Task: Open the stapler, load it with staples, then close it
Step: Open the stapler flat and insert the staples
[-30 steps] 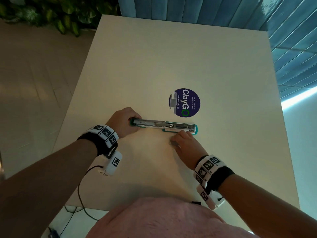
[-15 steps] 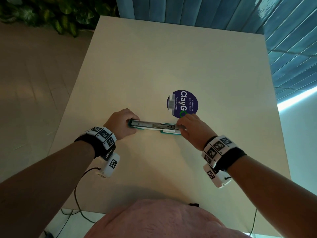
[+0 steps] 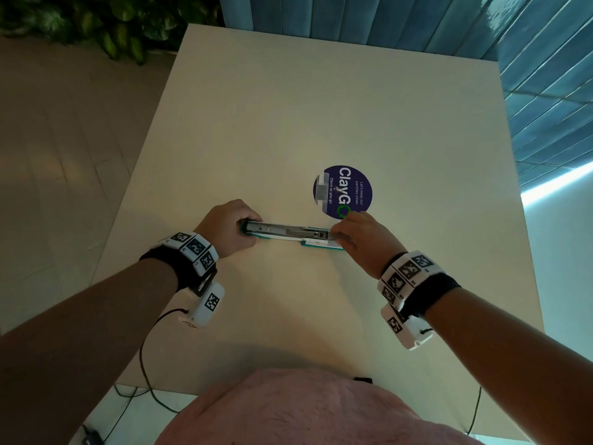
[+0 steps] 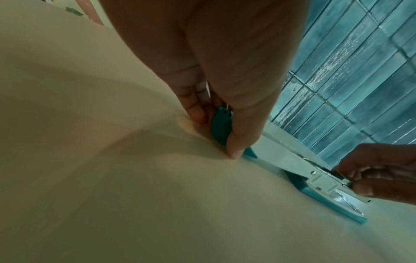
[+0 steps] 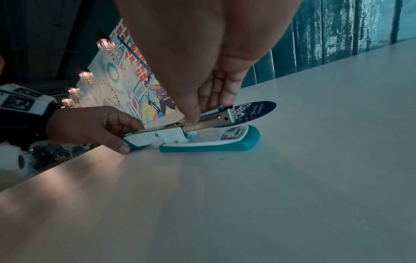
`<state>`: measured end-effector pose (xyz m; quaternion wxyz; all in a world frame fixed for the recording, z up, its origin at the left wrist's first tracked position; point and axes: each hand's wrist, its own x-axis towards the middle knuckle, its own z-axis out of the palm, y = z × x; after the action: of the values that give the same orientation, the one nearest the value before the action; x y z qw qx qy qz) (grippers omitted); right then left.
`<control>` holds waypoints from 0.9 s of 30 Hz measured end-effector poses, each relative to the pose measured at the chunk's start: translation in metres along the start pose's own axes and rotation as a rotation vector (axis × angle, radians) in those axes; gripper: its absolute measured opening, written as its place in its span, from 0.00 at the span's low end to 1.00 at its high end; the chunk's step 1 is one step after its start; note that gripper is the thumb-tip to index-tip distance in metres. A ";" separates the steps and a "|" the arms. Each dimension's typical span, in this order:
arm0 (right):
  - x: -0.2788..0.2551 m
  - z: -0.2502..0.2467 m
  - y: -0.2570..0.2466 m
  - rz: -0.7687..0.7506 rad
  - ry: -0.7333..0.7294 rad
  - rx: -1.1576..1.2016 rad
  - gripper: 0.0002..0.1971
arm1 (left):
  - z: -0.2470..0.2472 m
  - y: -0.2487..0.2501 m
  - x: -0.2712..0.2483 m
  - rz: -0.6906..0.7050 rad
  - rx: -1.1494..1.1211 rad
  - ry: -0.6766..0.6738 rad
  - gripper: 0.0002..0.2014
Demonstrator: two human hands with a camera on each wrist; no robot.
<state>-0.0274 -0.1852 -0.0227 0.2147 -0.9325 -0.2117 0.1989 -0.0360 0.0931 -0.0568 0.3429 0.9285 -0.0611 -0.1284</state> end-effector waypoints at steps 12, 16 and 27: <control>-0.003 -0.001 0.005 -0.046 0.002 -0.053 0.12 | -0.001 0.001 -0.001 -0.006 0.020 0.009 0.16; -0.004 0.000 0.006 -0.095 -0.017 -0.083 0.13 | 0.000 0.000 0.000 -0.003 0.034 0.008 0.16; -0.009 0.004 0.020 0.018 0.104 0.128 0.19 | -0.002 0.001 -0.002 0.003 0.039 0.000 0.17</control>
<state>-0.0304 -0.2051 -0.0333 0.2826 -0.9278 -0.1788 0.1654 -0.0376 0.0939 -0.0543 0.3250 0.9349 -0.0651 -0.1265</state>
